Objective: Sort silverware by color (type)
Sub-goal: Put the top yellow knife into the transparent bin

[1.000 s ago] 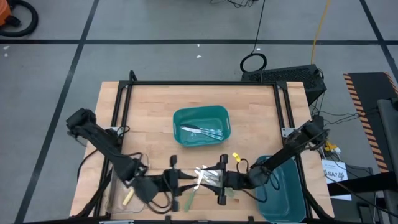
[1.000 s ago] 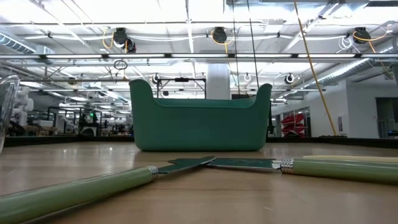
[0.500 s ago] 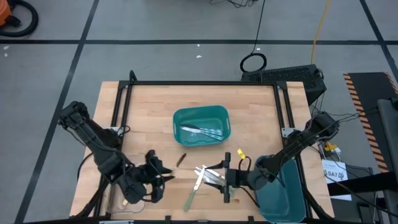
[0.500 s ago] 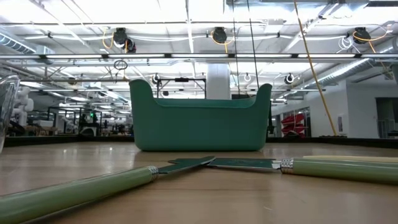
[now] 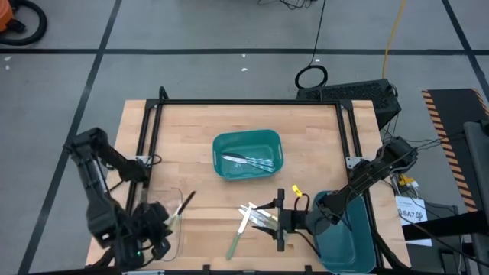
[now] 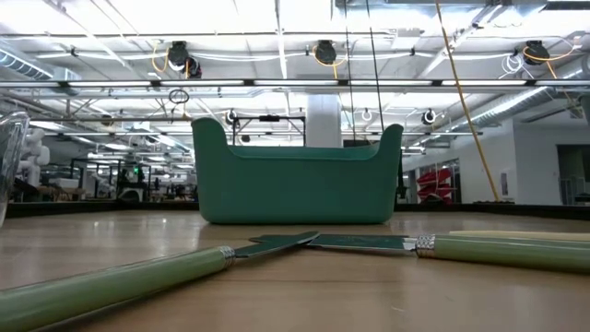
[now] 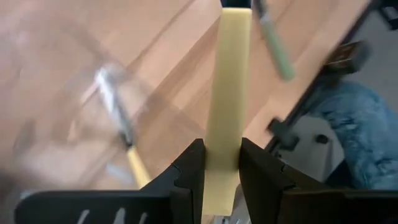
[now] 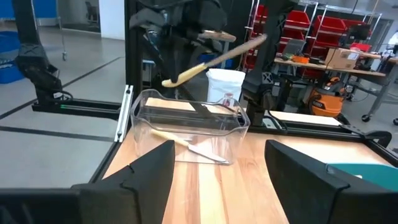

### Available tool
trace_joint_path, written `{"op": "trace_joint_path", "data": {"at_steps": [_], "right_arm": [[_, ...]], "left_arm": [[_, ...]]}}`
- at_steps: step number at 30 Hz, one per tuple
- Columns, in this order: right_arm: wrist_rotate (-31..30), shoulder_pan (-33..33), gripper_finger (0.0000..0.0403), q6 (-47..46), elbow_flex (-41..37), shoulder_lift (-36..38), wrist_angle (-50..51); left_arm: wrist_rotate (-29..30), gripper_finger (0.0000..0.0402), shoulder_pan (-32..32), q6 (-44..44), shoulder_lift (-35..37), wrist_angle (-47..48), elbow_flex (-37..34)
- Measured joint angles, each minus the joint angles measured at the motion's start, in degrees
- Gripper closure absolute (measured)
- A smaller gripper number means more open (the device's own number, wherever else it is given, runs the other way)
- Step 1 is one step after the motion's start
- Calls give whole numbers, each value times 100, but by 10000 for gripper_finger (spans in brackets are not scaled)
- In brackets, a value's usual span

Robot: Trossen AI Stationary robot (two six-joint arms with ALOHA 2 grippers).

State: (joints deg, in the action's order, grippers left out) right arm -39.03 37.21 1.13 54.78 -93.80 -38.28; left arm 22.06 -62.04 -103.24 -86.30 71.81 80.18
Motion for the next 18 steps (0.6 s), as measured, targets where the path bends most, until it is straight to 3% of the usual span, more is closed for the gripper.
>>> {"op": "trace_joint_path", "data": {"at_steps": [5,9,18], "right_arm": [[2,0,161,0,0,0,0],[2,0,161,5,0,0,2],[4,-2,161,39,0,0,2]], "left_arm": [[-687,318,-574,-1338,-243,386,-2],[-873,318,-853,-2024,-403,479,-2],[-1476,318,-784,-2159,-836,453,-2]]}}
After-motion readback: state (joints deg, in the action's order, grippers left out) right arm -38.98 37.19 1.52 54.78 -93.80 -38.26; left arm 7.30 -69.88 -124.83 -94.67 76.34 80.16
